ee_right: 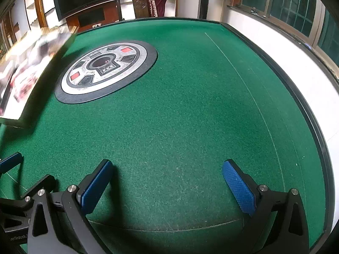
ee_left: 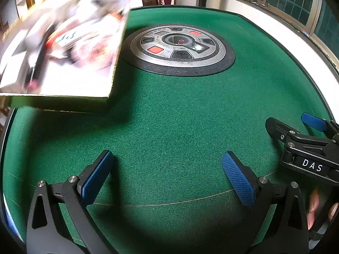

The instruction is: Organize objects

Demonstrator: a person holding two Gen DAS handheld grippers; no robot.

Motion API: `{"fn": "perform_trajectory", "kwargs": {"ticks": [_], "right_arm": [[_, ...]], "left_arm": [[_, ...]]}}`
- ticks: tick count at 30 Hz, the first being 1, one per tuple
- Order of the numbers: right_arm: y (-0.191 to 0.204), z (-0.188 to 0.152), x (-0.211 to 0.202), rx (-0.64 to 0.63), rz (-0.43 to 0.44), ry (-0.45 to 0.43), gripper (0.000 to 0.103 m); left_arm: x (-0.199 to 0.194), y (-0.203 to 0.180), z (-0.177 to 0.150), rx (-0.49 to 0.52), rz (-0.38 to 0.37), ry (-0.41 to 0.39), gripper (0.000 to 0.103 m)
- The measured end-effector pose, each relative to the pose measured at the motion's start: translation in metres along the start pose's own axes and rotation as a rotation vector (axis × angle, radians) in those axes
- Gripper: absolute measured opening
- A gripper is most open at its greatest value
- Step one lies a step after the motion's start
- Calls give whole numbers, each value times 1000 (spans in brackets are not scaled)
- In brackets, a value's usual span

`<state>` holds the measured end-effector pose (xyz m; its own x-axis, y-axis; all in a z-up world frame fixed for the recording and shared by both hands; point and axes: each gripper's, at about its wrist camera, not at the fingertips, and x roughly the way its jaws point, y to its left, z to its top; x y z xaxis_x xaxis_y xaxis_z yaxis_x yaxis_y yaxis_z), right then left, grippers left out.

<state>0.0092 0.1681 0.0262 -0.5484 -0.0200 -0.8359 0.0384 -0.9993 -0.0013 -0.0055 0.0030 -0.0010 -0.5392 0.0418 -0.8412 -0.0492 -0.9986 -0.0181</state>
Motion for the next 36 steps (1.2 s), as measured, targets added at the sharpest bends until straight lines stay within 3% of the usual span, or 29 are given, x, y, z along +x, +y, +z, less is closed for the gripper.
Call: {"fn": "perform_trajectory", "kwargs": {"ticks": [36], "right_arm": [[1,0,0,1,3,13,103]], "left_arm": [[-9,-1,-8,-11,6,-24,103]]}}
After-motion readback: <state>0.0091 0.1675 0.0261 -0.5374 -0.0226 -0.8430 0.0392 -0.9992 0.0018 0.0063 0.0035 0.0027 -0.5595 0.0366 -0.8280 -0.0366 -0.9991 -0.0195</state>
